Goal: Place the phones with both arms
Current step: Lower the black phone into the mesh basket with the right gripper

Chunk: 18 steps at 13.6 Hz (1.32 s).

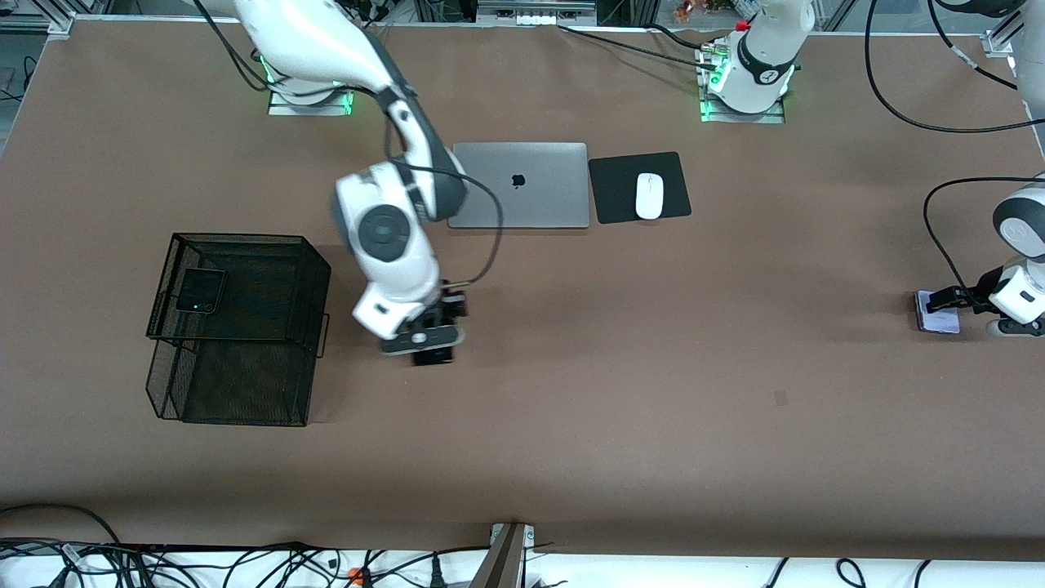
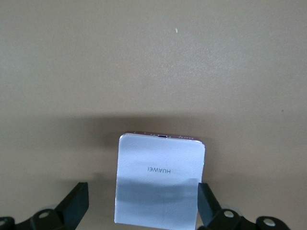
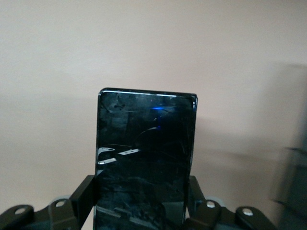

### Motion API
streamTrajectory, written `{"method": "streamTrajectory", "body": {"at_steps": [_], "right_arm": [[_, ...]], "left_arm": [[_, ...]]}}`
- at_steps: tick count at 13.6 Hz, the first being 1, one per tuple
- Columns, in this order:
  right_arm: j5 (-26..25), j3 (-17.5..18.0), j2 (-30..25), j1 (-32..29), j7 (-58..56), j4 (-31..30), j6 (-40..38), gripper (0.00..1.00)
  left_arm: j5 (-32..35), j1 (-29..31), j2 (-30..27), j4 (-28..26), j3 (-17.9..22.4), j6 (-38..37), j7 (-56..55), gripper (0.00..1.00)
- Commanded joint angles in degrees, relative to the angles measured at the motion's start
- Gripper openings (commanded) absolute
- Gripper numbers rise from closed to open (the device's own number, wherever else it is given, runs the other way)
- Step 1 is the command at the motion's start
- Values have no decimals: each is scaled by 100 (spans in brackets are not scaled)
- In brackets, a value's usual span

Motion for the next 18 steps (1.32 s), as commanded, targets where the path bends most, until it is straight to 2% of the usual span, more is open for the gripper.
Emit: {"method": "streamTrajectory", "body": {"at_steps": [1, 3, 5, 8, 11, 14, 18], "right_arm": [[-26, -533, -551, 7, -692, -243, -816, 0], [0, -990, -929, 7, -1150, -531, -1161, 0], [9, -1263, -1403, 7, -1327, -1180, -1128, 0], [-26, -1501, -1975, 15, -1327, -2191, -733, 0], [-35, -1607, -2371, 7, -1414, -3194, 118, 0], [-17, -1870, -2346, 7, -1775, -3459, 559, 0], [18, -1880, -2302, 7, -1784, -3680, 938, 0]], "left_arm": [[-192, 25, -29, -60, -68, 92, -33, 100], [-192, 16, -20, -60, -68, 101, -33, 100], [-192, -1, 24, -60, -77, 118, -33, 100], [-192, -10, 85, -43, -77, 180, -33, 100], [-192, -28, 112, -25, -77, 180, -33, 100], [-192, -71, 173, -16, -85, 215, -33, 100], [-192, -80, 261, -8, -85, 329, -24, 100]]}}
